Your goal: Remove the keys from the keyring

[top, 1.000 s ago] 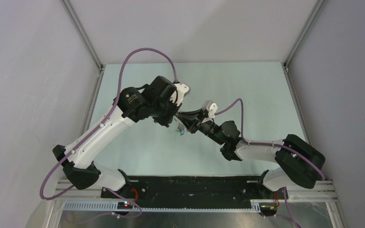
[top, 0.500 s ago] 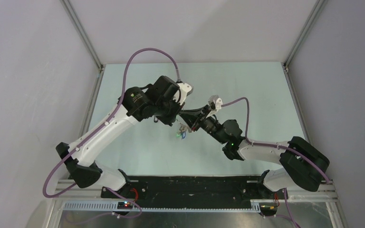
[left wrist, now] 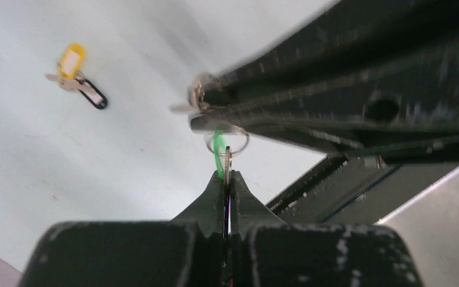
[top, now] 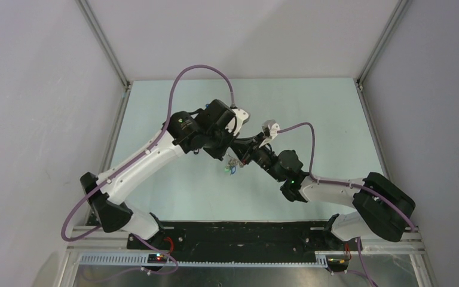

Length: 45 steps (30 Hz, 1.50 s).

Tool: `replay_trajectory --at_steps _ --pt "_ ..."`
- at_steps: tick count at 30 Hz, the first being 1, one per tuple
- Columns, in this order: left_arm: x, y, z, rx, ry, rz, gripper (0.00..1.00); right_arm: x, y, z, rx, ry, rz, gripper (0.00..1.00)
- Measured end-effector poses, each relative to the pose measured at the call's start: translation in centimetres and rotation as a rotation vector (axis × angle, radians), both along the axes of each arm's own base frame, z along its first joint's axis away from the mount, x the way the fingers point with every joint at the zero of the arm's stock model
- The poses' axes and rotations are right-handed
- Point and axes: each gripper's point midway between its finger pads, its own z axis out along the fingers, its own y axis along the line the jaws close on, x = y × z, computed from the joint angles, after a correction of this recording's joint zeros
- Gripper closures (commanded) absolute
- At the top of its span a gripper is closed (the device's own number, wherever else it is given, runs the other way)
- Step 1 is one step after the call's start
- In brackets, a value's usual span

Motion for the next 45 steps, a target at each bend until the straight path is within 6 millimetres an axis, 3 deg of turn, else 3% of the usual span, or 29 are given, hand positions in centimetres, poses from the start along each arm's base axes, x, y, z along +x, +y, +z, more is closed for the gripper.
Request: replay_trajectory --at_steps 3,10,15,18,23,27,31,33,35,36,37,38,39,40,43,45 --pt "-0.6 0.0 -1.4 0.016 0.038 -0.014 1.0 0.8 -0.7 -0.2 -0.003 0.015 -0.048 1.0" --pt "-3.3 -0.3 -6.3 -0.019 0.216 -0.074 1.0 3.5 -6.1 1.3 0.047 0.008 -0.234 1.0" --pt "-2.0 -0.8 -7.4 -0.168 0.23 -0.025 1.0 3.8 -9.7 0.7 0.013 0.002 -0.331 1.0" --pt "1.4 1.2 -8.2 -0.264 0.18 0.127 1.0 2.9 -11.3 0.6 -0.021 -0.012 -0.362 1.0" --pt "9.9 5.2 -7.9 -0.372 -0.004 0.415 1.0 1.4 -13.6 2.7 -0.033 -0.075 -0.399 1.0" --pt "15.3 6.3 -8.1 -0.41 -0.1 0.534 0.99 0.4 -15.0 4.1 -0.039 -0.118 -0.421 1.0" --pt "19.4 7.6 -10.0 -0.366 -0.146 0.624 0.96 0.0 -15.7 4.1 -0.069 -0.125 -0.431 1.0" --pt "20.5 8.6 -11.2 -0.336 -0.153 0.663 0.88 -0.1 -15.9 3.8 -0.087 -0.12 -0.433 1.0" --pt "21.2 9.8 -12.3 -0.312 -0.155 0.699 0.63 -0.1 -16.1 3.3 -0.112 -0.113 -0.437 1.0" --pt "21.5 10.5 -12.9 -0.296 -0.154 0.717 0.43 -0.1 -16.1 3.0 -0.124 -0.109 -0.436 1.0" --pt "21.7 11.0 -13.3 -0.284 -0.153 0.727 0.33 -0.1 -16.1 2.9 -0.132 -0.106 -0.435 1.0" --pt "21.9 11.4 -13.7 -0.274 -0.153 0.735 0.14 0.0 -16.1 2.6 -0.143 -0.101 -0.436 1.0" --pt "22.0 11.8 -13.9 -0.271 -0.151 0.745 0.07 0.1 -16.1 2.3 -0.153 -0.097 -0.435 1.0" --pt "22.1 12.0 -14.1 -0.268 -0.151 0.753 0.02 0.1 -16.1 2.1 -0.161 -0.093 -0.432 1.0" --pt "21.6 12.2 -13.9 -0.287 -0.166 0.757 0.0 0.9 -16.0 0.7 -0.195 -0.055 -0.425 1.0" --pt "20.2 12.2 -13.8 -0.302 -0.166 0.752 0.0 1.7 -15.8 -0.7 -0.217 -0.012 -0.417 1.0"
